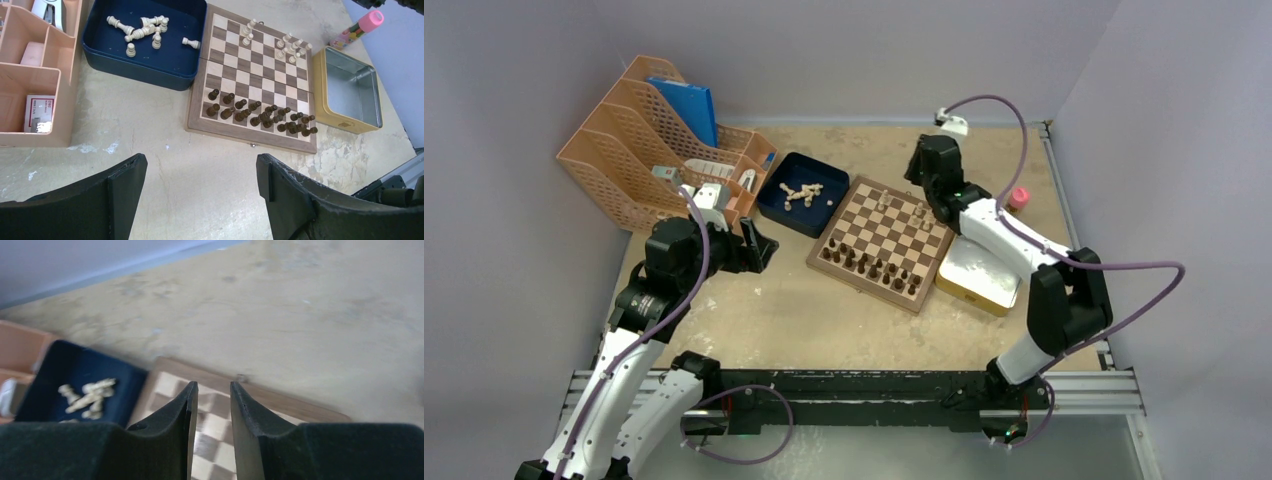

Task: Set up the chess pieces on the board
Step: Pick up the chess piece from the storage box.

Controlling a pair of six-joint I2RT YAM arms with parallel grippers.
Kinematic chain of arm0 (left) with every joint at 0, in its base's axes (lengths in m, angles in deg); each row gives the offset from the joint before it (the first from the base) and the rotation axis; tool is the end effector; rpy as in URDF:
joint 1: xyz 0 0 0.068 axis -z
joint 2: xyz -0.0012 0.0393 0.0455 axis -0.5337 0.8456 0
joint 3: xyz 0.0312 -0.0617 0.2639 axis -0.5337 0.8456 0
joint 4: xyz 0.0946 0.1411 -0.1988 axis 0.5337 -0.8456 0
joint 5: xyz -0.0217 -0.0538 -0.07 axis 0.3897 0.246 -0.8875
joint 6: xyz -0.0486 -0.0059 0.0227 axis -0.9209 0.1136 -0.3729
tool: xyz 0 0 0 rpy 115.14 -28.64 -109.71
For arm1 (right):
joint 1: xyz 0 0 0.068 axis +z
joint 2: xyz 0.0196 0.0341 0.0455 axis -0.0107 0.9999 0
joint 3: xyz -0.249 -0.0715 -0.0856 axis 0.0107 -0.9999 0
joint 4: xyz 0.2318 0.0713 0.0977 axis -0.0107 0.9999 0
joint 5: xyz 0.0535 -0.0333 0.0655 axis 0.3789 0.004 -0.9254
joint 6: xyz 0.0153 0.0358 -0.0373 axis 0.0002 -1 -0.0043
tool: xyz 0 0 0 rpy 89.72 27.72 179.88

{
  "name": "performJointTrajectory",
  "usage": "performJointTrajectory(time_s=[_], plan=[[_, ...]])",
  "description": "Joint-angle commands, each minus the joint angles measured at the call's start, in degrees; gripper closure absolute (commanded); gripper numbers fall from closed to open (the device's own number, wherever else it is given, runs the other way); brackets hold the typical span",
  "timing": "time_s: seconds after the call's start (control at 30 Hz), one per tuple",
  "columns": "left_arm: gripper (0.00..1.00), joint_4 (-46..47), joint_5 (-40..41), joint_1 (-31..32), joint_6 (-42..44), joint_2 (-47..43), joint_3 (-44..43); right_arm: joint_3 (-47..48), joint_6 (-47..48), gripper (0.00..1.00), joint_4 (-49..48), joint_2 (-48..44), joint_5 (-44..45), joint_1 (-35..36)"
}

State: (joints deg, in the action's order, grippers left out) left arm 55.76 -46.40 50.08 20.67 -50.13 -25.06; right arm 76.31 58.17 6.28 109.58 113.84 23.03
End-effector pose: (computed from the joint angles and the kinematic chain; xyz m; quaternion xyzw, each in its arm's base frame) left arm 0.1375 -0.0510 0.3367 0.0263 0.8249 -0.2579 0.5024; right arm 0.3473 0.1359 0.3000 0.1444 0.7837 0.0901 0.5973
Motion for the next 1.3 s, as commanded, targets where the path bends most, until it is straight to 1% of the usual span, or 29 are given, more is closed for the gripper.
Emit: performJointTrajectory(time_s=[0.0,0.23,0.4,0.53,0.63,0.77,1.0,1.27], plan=[[0.20,1.4,0.7,0.3,0.7,-0.4,-0.3,7.2,2.0,0.68,-3.0,3.4,-4.5,5.7],[0.20,1.4,0.4,0.3,0.7,0.4,-0.5,18.1,2.2,0.70,-1.6,15.2,-7.5,12.0],[0.20,1.3,0.6,0.3,0.8,-0.3,-0.4,26.6,4.6,0.70,0.5,25.5,-7.1,15.6],[0.20,1.6,0.4,0.3,0.9,-0.1,-0.4,32.3,7.6,0.71,2.1,31.3,-5.3,17.9],[0.20,1.3,0.3,0.3,1.2,0.1,-0.6,35.3,9.9,0.72,2.4,33.9,-3.7,18.7],[0.20,1.5,0.4,0.3,0.8,-1.4,-0.2,37.9,12.3,0.73,1.2,36.6,-4.0,18.9],[0.20,1.5,-0.1,0.3,0.9,-0.5,-0.3,46.6,14.0,0.73,4.5,44.5,-3.0,18.8],[0.20,1.4,0.2,0.3,0.9,-0.9,-0.3,49.5,14.5,0.70,5.0,48.1,-2.6,18.8]])
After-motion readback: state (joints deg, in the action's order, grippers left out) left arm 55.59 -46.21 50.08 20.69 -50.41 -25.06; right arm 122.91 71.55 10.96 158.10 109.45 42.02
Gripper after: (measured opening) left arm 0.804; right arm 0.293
